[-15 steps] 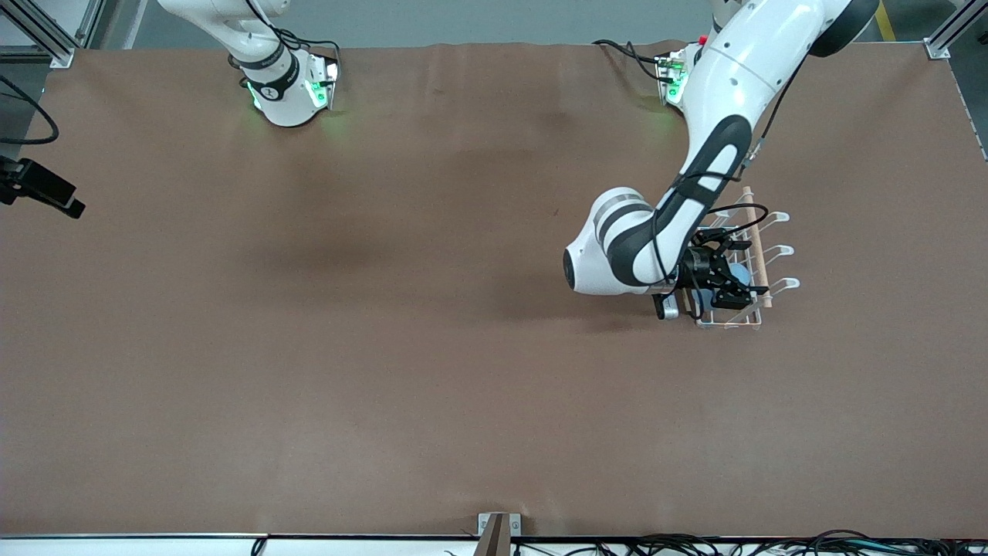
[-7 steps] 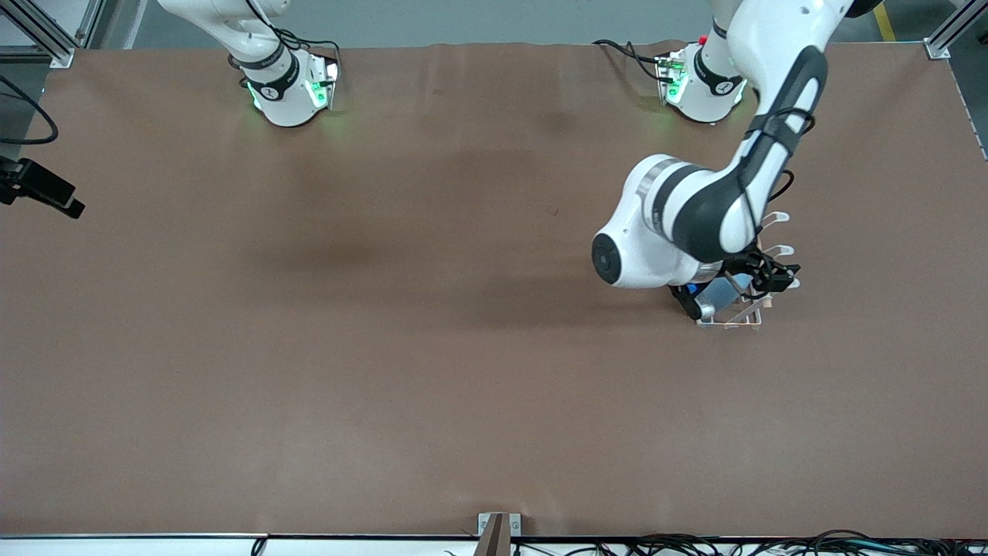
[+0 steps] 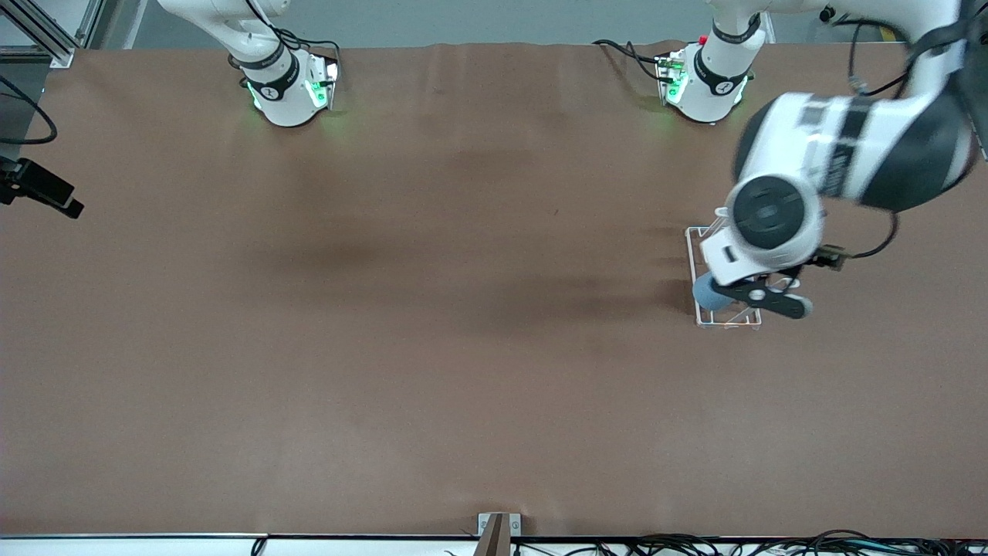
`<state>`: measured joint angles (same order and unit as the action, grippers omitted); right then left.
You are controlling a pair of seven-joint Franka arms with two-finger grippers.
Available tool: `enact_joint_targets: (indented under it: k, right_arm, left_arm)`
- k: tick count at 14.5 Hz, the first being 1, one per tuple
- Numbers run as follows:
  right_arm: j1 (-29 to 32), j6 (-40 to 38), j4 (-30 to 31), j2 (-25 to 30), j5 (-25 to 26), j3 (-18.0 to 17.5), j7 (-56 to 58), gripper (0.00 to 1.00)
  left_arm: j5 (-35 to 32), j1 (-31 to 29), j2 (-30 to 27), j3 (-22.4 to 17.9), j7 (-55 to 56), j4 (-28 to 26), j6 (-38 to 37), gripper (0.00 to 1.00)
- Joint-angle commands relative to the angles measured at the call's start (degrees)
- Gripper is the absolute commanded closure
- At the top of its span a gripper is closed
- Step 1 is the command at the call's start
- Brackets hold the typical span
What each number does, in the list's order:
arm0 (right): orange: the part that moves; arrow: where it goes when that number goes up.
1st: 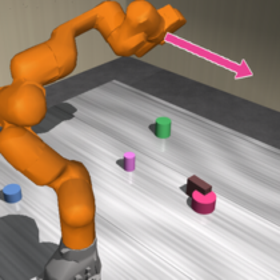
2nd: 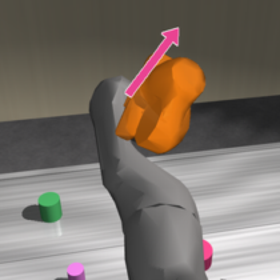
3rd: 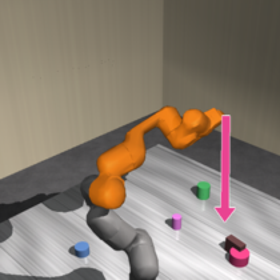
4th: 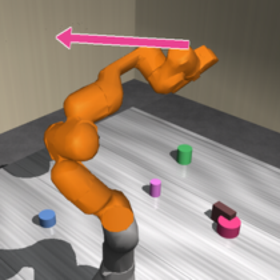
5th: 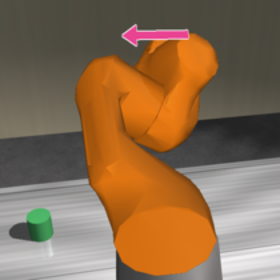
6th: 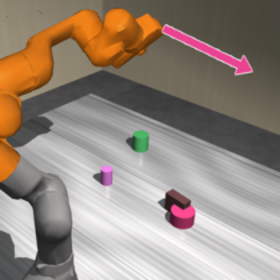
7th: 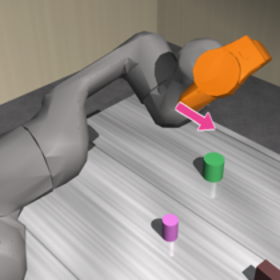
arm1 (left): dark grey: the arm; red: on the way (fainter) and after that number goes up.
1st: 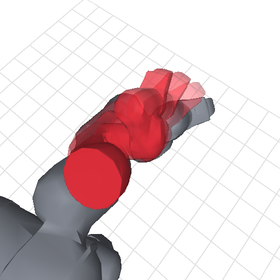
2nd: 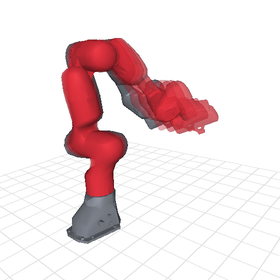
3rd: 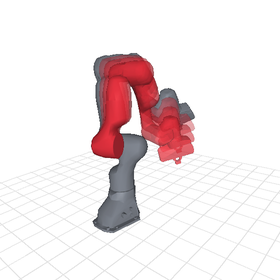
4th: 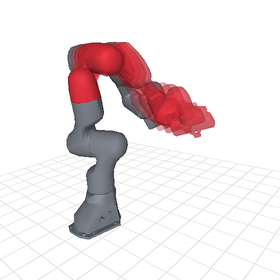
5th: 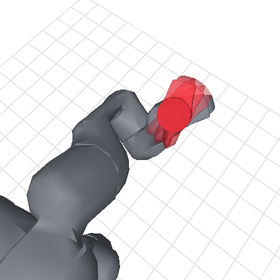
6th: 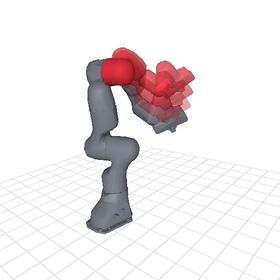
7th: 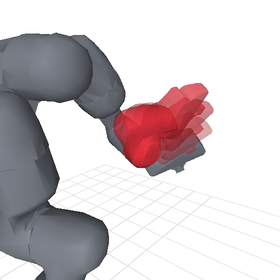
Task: Hang cup on cup holder
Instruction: 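Open the left gripper and lift it away from the cup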
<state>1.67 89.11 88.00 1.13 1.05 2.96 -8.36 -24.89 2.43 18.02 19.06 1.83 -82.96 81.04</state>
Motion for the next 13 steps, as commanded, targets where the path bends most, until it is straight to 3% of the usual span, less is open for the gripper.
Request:
enact_joint_targets:
  k: [1,7,10,13]
  right_arm:
    - [-0.09,-0.42,-0.55,0.01,0.36,0.20,-0.43,0.00]
    - [-0.26,-0.51,-0.55,-0.07,0.36,0.29,-0.35,0.00]
    - [-0.36,-0.42,-0.55,-0.07,0.36,0.29,-0.43,0.00]
    - [-0.79,-0.60,-0.55,-0.16,0.36,0.64,-0.43,0.00]
  left_arm:
    - [9.91,0.64,-5.87,-6.46,3.70,-0.54,5.78,0.00]
    - [23.74,-0.50,-16.51,-15.96,3.28,-2.03,6.59,0.00]
    - [23.75,-0.23,-22.58,-16.24,2.83,-6.15,6.76,0.00]
    - [23.92,0.47,-23.82,-17.12,3.79,-5.91,6.68,0.00]
